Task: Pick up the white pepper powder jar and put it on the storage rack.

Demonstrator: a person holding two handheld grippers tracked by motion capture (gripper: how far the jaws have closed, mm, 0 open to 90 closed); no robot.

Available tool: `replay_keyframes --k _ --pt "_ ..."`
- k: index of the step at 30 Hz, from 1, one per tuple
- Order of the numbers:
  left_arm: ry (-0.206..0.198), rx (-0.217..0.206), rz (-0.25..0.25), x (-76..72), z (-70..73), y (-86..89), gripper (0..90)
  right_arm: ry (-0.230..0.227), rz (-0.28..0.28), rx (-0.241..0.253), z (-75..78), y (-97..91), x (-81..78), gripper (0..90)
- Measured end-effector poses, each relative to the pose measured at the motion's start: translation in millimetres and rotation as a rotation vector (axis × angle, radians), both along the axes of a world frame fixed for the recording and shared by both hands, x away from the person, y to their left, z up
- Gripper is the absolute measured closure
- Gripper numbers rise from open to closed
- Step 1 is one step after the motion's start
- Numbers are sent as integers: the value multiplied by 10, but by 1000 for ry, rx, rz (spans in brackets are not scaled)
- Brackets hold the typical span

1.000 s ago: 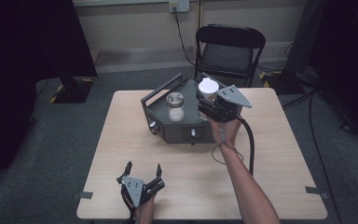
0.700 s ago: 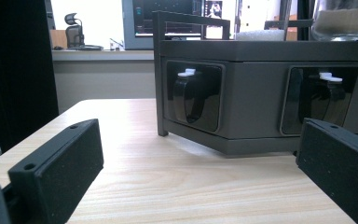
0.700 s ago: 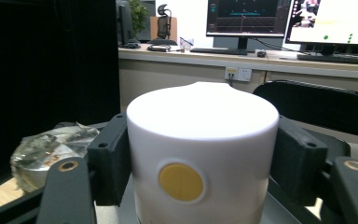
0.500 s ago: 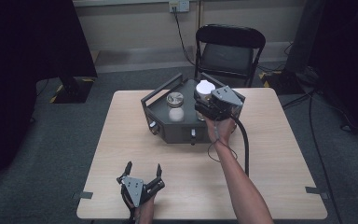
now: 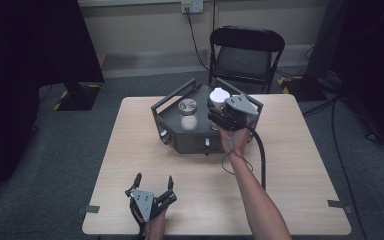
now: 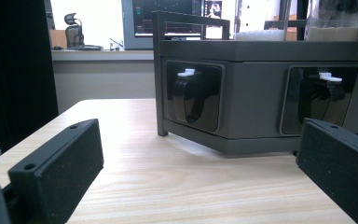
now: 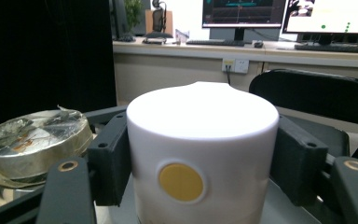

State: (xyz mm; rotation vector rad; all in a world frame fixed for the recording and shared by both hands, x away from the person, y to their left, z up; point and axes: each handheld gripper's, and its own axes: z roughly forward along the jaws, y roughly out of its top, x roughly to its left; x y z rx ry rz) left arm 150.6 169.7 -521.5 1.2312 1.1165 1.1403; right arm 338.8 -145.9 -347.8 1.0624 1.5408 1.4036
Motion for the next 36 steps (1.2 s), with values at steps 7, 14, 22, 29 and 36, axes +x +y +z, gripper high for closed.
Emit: replay_keyframes --k 7,14,22,29,36 --pt "0 0 0 0 1 0 0 -12 -10 -7 -33 25 -48 305" --pt "0 0 0 0 0 0 1 -24 -24 -10 -73 56 -97 304" --pt "0 0 1 0 1 -2 1 -30 -43 -26 -88 116 -136 304" --pt "0 0 1 0 1 -2 1 -28 -44 -21 -86 119 -132 300" --pt "0 0 1 0 1 -2 1 -52 -49 -11 -157 103 -99 68"
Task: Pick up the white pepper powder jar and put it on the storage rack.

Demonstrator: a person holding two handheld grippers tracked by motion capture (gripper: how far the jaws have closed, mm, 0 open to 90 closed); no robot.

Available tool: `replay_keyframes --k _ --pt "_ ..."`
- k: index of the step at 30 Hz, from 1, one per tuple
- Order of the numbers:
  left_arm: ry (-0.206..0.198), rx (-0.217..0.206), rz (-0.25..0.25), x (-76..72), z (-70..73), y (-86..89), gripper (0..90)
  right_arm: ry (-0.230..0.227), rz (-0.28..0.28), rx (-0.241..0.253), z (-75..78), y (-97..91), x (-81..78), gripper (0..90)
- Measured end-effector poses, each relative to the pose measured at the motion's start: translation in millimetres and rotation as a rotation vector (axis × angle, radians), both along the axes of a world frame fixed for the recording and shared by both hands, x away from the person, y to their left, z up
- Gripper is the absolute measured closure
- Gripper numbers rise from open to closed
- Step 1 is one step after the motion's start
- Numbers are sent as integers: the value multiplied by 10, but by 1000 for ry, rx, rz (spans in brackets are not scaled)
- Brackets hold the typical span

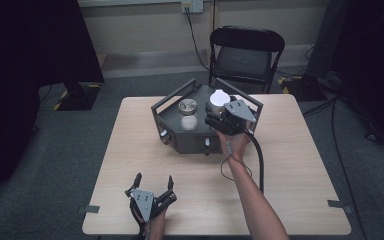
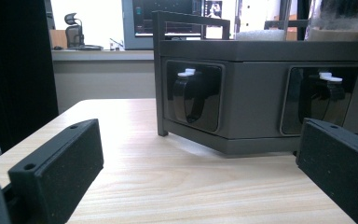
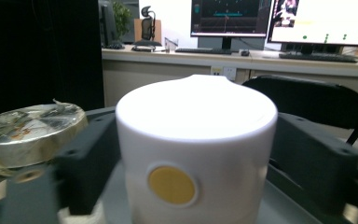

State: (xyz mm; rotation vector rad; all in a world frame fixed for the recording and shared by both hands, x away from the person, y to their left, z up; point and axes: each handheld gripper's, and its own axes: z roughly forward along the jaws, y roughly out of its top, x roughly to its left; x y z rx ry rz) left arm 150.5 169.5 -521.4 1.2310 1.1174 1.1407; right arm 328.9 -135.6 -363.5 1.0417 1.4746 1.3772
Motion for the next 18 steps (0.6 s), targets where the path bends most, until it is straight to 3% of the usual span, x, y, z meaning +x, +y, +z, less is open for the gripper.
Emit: replay_keyframes --k 3,7,13,18 --pt "0 0 0 0 0 0 1 -17 0 9 -23 -12 7 0" --pt "0 0 0 0 0 0 0 -46 8 3 -34 -35 -20 0" --pt "0 0 0 0 -1 1 0 -35 6 38 -9 -88 -43 0" --pt "0 0 0 0 -1 1 0 -43 11 31 -16 -152 -64 0"
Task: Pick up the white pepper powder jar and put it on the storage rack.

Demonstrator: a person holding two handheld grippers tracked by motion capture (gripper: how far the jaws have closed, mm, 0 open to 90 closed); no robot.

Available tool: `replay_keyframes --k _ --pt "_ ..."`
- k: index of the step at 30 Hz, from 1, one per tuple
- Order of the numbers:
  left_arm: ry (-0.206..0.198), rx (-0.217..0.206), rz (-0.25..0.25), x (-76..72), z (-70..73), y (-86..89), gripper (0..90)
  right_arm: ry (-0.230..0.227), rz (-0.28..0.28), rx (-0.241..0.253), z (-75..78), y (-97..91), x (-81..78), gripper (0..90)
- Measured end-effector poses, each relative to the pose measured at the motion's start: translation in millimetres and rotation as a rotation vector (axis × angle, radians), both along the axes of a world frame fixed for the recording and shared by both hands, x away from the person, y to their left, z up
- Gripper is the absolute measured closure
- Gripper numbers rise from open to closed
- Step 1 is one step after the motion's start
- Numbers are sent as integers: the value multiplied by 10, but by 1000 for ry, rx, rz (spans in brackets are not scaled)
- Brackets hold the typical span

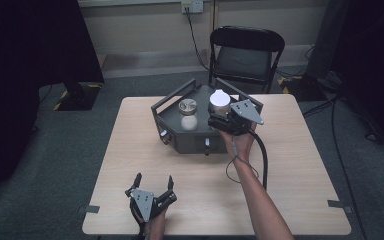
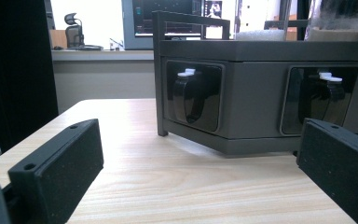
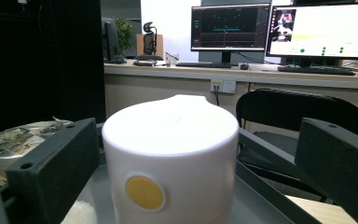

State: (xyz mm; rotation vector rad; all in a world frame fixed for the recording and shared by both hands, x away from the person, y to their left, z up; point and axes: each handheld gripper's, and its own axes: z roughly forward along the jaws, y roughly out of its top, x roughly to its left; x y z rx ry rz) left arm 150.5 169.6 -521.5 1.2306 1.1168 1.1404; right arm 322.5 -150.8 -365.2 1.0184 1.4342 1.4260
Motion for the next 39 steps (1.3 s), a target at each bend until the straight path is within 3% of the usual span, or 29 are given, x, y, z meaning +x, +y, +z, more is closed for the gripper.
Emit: replay_keyframes --k 16,39 --pt "0 0 0 0 0 0 0 -10 29 4 -74 -64 -93 0" --pt "0 0 0 0 0 0 0 -60 19 13 -198 -261 -452 0"
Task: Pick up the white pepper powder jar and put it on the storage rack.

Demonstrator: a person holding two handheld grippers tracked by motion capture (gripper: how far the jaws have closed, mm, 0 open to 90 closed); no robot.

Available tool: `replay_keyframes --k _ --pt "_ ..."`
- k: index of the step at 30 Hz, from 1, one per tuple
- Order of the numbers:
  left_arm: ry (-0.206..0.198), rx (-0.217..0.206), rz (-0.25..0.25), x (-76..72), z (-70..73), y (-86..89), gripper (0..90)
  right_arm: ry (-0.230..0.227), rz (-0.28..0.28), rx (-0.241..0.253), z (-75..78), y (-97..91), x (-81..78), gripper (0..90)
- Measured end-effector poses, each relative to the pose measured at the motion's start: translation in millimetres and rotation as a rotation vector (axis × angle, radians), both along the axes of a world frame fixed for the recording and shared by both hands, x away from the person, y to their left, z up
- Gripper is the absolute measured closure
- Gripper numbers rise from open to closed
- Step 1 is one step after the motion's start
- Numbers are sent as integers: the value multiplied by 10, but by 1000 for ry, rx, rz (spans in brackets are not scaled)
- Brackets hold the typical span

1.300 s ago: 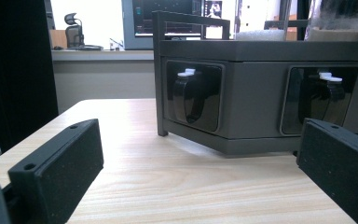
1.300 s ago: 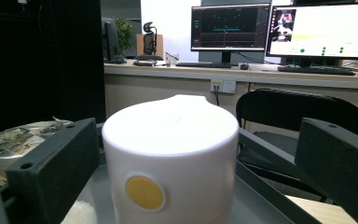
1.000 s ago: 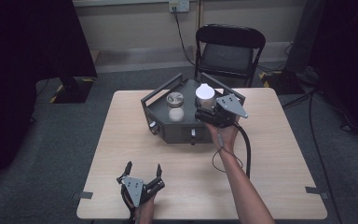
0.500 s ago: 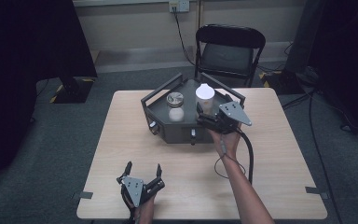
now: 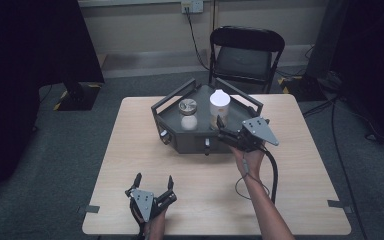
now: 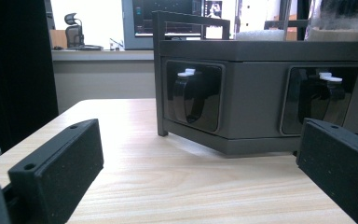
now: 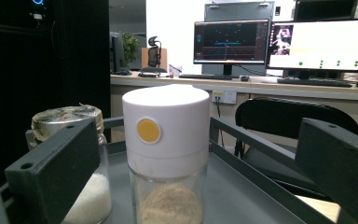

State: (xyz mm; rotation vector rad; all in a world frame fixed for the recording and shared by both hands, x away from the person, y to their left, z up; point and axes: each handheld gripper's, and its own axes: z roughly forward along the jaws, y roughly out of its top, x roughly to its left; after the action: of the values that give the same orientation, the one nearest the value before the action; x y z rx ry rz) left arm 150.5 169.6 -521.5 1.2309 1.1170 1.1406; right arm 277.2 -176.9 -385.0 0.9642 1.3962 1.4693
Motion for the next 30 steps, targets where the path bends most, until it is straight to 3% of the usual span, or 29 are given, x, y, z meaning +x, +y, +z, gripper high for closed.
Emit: replay_keyframes --k 9,19,25,30 --pt "1 1 0 0 1 1 0 4 -14 0 -67 -75 -173 0" --pt "0 1 1 0 1 0 1 -21 5 14 -178 -158 -395 0" --pt "0 1 1 0 0 0 2 -30 10 -12 -187 -181 -544 0" --pt "0 1 4 -1 0 -6 2 -41 8 -6 -270 -205 -671 0"
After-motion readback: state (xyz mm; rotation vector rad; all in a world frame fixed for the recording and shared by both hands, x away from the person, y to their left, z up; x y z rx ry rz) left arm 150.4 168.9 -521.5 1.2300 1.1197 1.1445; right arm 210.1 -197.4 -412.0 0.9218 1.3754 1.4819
